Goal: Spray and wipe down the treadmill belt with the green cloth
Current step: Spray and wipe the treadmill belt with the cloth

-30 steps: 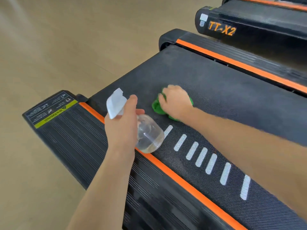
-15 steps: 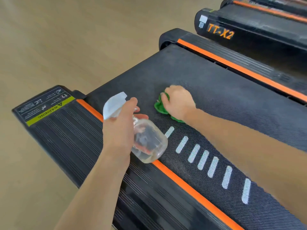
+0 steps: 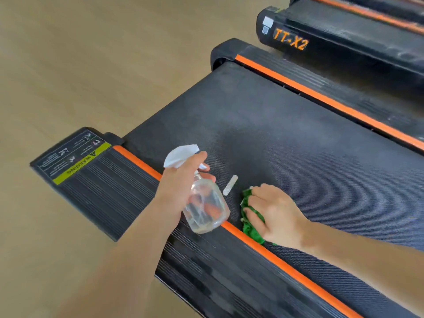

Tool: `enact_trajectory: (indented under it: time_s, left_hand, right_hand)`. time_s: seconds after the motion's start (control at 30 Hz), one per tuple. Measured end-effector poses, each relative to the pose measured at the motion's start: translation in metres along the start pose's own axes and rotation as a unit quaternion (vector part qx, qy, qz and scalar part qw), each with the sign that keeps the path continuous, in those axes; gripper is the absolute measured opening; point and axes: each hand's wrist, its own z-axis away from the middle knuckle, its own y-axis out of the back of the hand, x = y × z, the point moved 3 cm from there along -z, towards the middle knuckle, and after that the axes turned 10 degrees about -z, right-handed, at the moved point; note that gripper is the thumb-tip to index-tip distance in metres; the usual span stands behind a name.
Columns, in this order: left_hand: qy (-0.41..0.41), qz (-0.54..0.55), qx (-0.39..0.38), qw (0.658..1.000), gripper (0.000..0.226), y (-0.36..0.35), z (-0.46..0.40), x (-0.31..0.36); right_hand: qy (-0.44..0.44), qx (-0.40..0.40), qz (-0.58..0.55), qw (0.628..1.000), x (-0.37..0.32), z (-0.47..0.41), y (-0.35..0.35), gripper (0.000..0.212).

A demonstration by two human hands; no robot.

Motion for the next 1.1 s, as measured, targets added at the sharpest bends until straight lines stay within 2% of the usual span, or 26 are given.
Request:
enact_trajectory:
  time_s: [0.13,0.2,0.37,0.47,0.53,0.63,0.73,0.83,0.87,0.93,0.97,1.1]
  left_hand:
    - [0.011,-0.014,0.007,1.0,0.028,-0.006,-0.003,-0.001]
    - [0.01,-0.02,0.011,1.0,0.027,-0.006,-0.006,-0.004]
    - [-0.004,-0.018,0.016,1.0,0.028,-0.005,-0.015,-0.009]
    - [0.023,-0.028,0.008,0.999,0.032,-0.002,-0.025,-0.009]
    - [0.053,-0.055,-0.01,0.997,0.037,-0.003,-0.032,-0.004]
    - [0.083,-0.131,-0.081,0.985,0.04,-0.004,-0.026,0.002]
    - [0.095,-0.262,-0.17,0.945,0.036,0.004,-0.014,0.0]
    - [0.067,-0.424,-0.219,0.876,0.021,0.004,-0.007,0.005]
    - [0.068,-0.448,-0.219,0.864,0.029,0.002,-0.006,0.008]
    - [0.078,-0.491,-0.2,0.844,0.066,0.0,-0.013,0.006]
    - [0.072,-0.515,-0.205,0.829,0.073,-0.005,-0.011,0.008]
    - [0.049,-0.572,-0.243,0.782,0.052,-0.023,0.003,0.019]
  right_hand:
    - [0.042,0.026,0.015,0.999,0.003,-0.012,-0.001,0.028]
    - [0.032,0.042,0.008,0.999,0.012,-0.024,-0.006,0.029]
    - [-0.166,0.116,0.007,0.979,0.058,-0.128,-0.02,0.037]
    - [-0.232,0.09,0.006,0.969,0.065,-0.174,-0.029,0.035]
    - [-0.207,0.1,-0.004,0.973,0.059,-0.161,-0.026,0.036]
    - [-0.133,0.075,-0.009,0.988,0.048,-0.082,-0.012,0.036]
    - [-0.119,0.064,-0.007,0.991,0.053,0.003,0.015,0.033]
    - [-0.13,0.054,0.009,0.99,0.063,0.037,0.026,0.033]
    - [-0.131,0.052,0.009,0.99,0.065,0.036,0.025,0.034]
    - [-0.144,0.061,0.006,0.988,0.064,0.032,0.024,0.035]
    - [-0.153,0.067,0.003,0.986,0.063,0.032,0.023,0.036]
    - [-0.189,0.078,0.001,0.979,0.06,0.036,0.021,0.041]
